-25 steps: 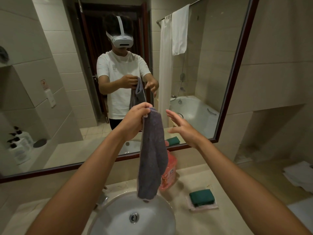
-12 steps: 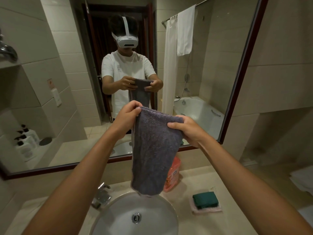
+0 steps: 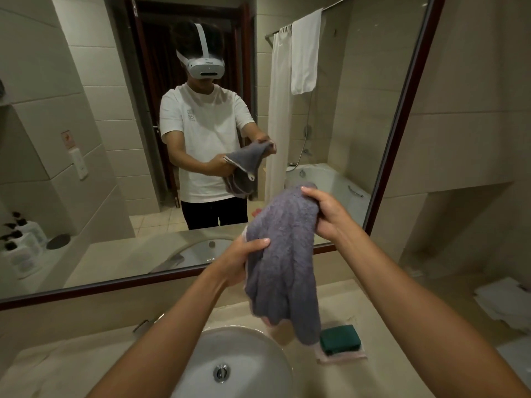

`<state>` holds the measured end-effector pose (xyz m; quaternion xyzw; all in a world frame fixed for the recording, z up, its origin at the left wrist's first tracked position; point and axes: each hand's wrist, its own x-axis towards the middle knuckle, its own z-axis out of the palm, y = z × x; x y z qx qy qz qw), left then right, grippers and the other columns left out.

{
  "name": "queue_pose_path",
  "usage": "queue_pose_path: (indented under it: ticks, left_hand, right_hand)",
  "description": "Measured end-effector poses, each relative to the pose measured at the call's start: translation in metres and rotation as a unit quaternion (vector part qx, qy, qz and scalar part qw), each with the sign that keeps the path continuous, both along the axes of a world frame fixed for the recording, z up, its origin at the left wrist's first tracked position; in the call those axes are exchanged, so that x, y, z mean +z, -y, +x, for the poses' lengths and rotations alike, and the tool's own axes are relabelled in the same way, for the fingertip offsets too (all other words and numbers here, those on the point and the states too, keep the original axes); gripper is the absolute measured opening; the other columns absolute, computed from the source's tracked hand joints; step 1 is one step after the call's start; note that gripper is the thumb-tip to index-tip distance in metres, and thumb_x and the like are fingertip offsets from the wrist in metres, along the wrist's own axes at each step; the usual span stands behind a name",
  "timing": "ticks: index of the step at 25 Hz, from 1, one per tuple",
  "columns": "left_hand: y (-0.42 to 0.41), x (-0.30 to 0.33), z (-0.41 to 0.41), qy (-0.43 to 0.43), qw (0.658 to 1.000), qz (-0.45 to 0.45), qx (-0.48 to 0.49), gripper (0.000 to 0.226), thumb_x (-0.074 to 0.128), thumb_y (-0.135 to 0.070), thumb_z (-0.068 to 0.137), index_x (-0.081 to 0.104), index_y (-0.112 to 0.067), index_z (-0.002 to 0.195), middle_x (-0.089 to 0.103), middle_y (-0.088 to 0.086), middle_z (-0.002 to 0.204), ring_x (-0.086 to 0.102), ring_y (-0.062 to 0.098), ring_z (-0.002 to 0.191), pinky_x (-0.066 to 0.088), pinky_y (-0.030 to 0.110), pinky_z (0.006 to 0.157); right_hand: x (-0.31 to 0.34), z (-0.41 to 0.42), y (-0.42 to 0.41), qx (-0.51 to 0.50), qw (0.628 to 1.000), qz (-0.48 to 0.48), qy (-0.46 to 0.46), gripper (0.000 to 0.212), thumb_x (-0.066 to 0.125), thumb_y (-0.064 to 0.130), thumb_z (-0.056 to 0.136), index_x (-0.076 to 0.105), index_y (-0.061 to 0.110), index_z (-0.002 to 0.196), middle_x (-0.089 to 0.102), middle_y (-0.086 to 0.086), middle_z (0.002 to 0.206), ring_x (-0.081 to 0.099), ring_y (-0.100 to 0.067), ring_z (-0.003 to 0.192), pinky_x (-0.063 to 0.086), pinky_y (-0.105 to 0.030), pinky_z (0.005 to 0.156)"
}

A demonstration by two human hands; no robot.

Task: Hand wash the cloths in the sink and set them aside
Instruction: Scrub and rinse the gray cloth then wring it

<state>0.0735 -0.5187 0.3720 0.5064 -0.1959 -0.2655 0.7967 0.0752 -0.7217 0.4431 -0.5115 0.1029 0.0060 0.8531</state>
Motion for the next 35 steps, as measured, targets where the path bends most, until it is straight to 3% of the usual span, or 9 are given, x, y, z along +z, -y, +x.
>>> queue_pose_path:
  ticks: [2, 8, 11, 16, 22, 25, 28, 30, 35]
  left_hand:
    - [0.006, 0.01, 0.002, 0.016, 1.0, 0.007, 0.022, 0.047, 0.066, -0.008, 0.081, 0.058, -0.004, 0.127, 0.071, 0.017, 0.115, 0.07, 0.03, 0.105, 0.059, 0.036, 0.083]
    - [0.006, 0.036, 0.007, -0.101, 0.993, -0.052, 0.034, 0.036, 0.054, -0.005, 0.086, 0.061, 0.006, 0.12, 0.071, 0.021, 0.108, 0.07, 0.031, 0.097, 0.057, 0.04, 0.087]
    - [0.002, 0.042, 0.011, -0.13, 0.991, -0.04, 0.011, 0.036, 0.045, -0.006, 0.095, 0.057, 0.007, 0.127, 0.067, 0.025, 0.117, 0.068, 0.034, 0.104, 0.052, 0.044, 0.096]
    - [-0.012, 0.056, 0.021, -0.113, 0.983, 0.136, 0.047, 0.017, 0.053, -0.005, 0.098, 0.066, -0.002, 0.109, 0.077, 0.013, 0.091, 0.076, 0.023, 0.078, 0.06, 0.029, 0.063]
    - [-0.008, 0.05, 0.03, 0.012, 0.926, 0.314, 0.21, 0.013, 0.069, -0.013, 0.094, 0.069, 0.0, 0.09, 0.069, 0.009, 0.082, 0.068, 0.011, 0.064, 0.049, 0.019, 0.047]
    - [0.004, 0.034, 0.029, 0.021, 0.908, 0.308, 0.284, 0.049, 0.08, -0.022, 0.085, 0.063, 0.006, 0.122, 0.068, 0.013, 0.111, 0.069, 0.028, 0.1, 0.056, 0.03, 0.073]
    - [0.003, 0.026, 0.032, 0.032, 0.932, 0.29, 0.216, 0.099, 0.088, -0.024, 0.076, 0.028, -0.014, 0.155, 0.049, 0.006, 0.13, 0.056, 0.032, 0.124, 0.052, 0.043, 0.097]
    - [0.004, 0.028, 0.033, 0.11, 0.935, 0.297, 0.157, 0.095, 0.087, -0.009, 0.074, 0.035, -0.025, 0.152, 0.051, 0.002, 0.135, 0.056, 0.028, 0.124, 0.054, 0.047, 0.099]
    - [0.011, 0.035, 0.042, 0.326, 0.816, 0.437, 0.193, 0.057, 0.087, -0.008, 0.072, 0.068, -0.016, 0.125, 0.065, 0.0, 0.116, 0.06, 0.016, 0.107, 0.049, 0.027, 0.087]
  right_hand:
    - [-0.019, -0.008, 0.006, 0.045, 0.997, 0.031, -0.053, 0.047, 0.058, 0.042, 0.097, 0.076, -0.001, 0.104, 0.073, -0.02, 0.111, 0.074, -0.032, 0.096, 0.059, -0.039, 0.078]
    - [-0.074, -0.032, 0.0, 0.153, 0.976, -0.01, -0.154, 0.074, 0.037, 0.08, 0.088, 0.063, 0.021, 0.125, 0.071, -0.016, 0.123, 0.061, -0.04, 0.119, 0.049, -0.057, 0.098]
    - [-0.068, -0.032, -0.011, 0.094, 0.99, -0.023, -0.099, 0.055, 0.059, 0.065, 0.086, 0.07, 0.023, 0.119, 0.074, -0.008, 0.118, 0.064, -0.03, 0.116, 0.05, -0.048, 0.099]
    - [-0.054, -0.024, -0.001, -0.035, 0.996, -0.078, 0.018, 0.018, 0.071, 0.027, 0.091, 0.078, 0.011, 0.096, 0.078, -0.005, 0.096, 0.074, -0.017, 0.089, 0.056, -0.025, 0.065]
    - [-0.045, -0.023, 0.005, -0.175, 0.919, -0.35, 0.039, 0.027, 0.083, 0.032, 0.079, 0.069, 0.011, 0.088, 0.073, 0.006, 0.078, 0.07, -0.017, 0.08, 0.048, -0.022, 0.061]
    - [-0.042, -0.022, 0.011, -0.189, 0.877, -0.442, 0.008, 0.054, 0.083, 0.035, 0.08, 0.059, 0.017, 0.126, 0.057, 0.009, 0.114, 0.055, -0.011, 0.105, 0.048, -0.028, 0.084]
    - [-0.044, -0.026, 0.016, -0.128, 0.935, -0.329, 0.023, 0.028, 0.075, 0.023, 0.09, 0.073, 0.021, 0.118, 0.067, 0.004, 0.126, 0.062, -0.015, 0.11, 0.054, -0.029, 0.082]
    - [-0.044, -0.03, 0.022, -0.092, 0.947, -0.309, 0.02, 0.019, 0.073, 0.019, 0.09, 0.077, 0.027, 0.107, 0.074, -0.001, 0.114, 0.067, -0.019, 0.102, 0.051, -0.027, 0.064]
    - [-0.039, -0.041, 0.033, -0.075, 0.91, -0.406, 0.042, 0.053, 0.082, 0.002, 0.075, 0.071, 0.02, 0.124, 0.075, -0.001, 0.105, 0.072, -0.013, 0.091, 0.057, -0.023, 0.059]
